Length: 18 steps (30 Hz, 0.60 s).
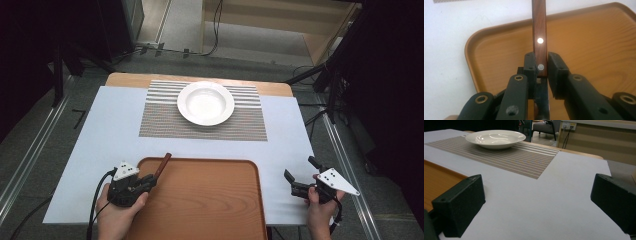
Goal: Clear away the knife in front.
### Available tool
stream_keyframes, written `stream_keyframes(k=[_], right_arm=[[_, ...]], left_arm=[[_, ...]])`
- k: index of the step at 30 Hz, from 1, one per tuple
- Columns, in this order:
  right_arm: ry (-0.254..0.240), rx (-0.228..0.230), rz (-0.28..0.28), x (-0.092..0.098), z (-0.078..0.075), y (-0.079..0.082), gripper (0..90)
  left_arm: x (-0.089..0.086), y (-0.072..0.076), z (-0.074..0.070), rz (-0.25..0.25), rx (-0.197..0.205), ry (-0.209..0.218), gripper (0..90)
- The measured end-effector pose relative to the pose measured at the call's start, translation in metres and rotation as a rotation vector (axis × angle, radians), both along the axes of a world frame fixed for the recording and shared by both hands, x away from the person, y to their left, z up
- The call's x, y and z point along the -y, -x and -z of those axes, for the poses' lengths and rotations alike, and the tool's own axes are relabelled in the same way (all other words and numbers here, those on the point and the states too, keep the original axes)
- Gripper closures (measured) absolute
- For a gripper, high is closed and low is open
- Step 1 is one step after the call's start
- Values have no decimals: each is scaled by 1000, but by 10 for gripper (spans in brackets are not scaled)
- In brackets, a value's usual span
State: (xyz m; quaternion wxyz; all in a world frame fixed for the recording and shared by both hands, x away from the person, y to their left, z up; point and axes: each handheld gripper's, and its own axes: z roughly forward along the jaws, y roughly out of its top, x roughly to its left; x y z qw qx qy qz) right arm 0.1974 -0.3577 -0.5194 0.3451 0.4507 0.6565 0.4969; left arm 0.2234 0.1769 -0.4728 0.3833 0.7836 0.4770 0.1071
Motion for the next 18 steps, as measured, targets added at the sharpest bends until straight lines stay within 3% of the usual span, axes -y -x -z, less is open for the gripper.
stream_keyframes(k=[18], right_arm=[[4,-3,1,0,0,0,0]], left_arm=[[-8,14,17,-20,-35,1,768]])
